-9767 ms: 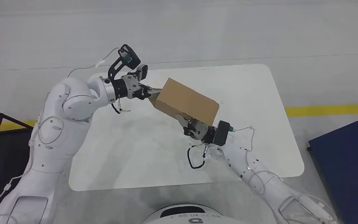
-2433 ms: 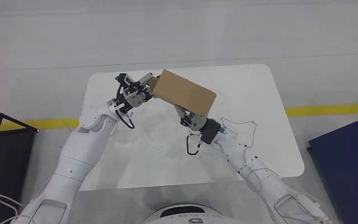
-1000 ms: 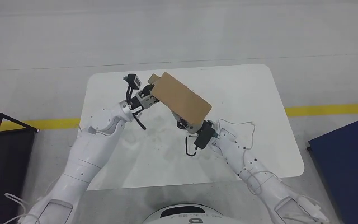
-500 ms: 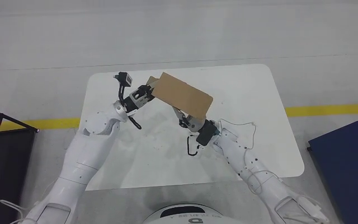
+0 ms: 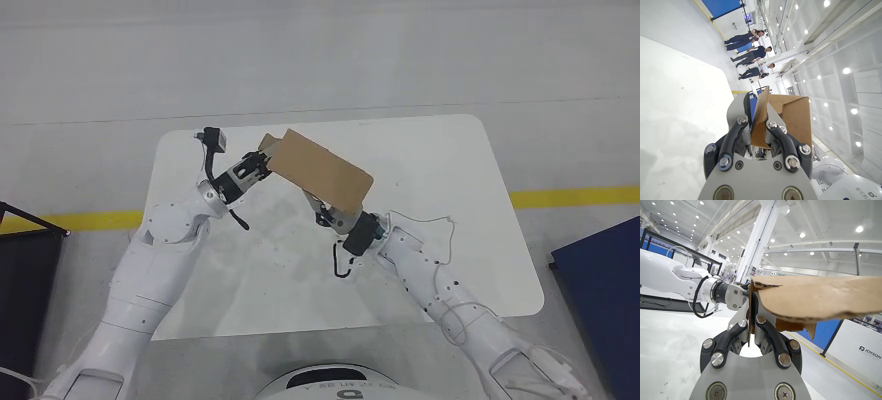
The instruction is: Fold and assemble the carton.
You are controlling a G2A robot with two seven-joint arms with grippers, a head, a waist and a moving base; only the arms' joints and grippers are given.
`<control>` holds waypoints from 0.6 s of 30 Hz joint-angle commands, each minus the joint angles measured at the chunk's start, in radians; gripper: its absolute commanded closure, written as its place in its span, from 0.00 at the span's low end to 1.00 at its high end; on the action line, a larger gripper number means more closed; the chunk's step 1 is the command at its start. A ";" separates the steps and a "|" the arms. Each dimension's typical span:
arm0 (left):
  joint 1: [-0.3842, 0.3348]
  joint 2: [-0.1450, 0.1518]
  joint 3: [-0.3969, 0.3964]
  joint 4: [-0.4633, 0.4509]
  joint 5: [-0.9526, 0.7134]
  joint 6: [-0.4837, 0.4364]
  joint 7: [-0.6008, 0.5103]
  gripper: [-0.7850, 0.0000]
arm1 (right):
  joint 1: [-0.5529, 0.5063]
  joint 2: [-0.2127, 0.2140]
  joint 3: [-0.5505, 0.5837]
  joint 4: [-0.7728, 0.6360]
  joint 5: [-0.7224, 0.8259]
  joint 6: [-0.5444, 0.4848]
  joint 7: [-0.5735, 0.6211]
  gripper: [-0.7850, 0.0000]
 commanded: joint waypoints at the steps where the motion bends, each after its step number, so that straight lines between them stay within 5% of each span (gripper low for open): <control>1: 0.006 0.000 -0.008 -0.002 -0.021 -0.001 -0.008 0.73 | 0.001 -0.001 -0.001 0.000 0.002 0.000 0.005 1.00; 8: 0.013 0.000 -0.032 0.014 -0.137 0.004 -0.080 0.63 | 0.003 -0.003 -0.004 0.000 0.005 0.007 0.019 1.00; 18: 0.003 -0.003 -0.044 0.049 -0.156 -0.029 -0.114 0.61 | 0.011 -0.010 -0.009 0.013 0.021 0.008 0.041 1.00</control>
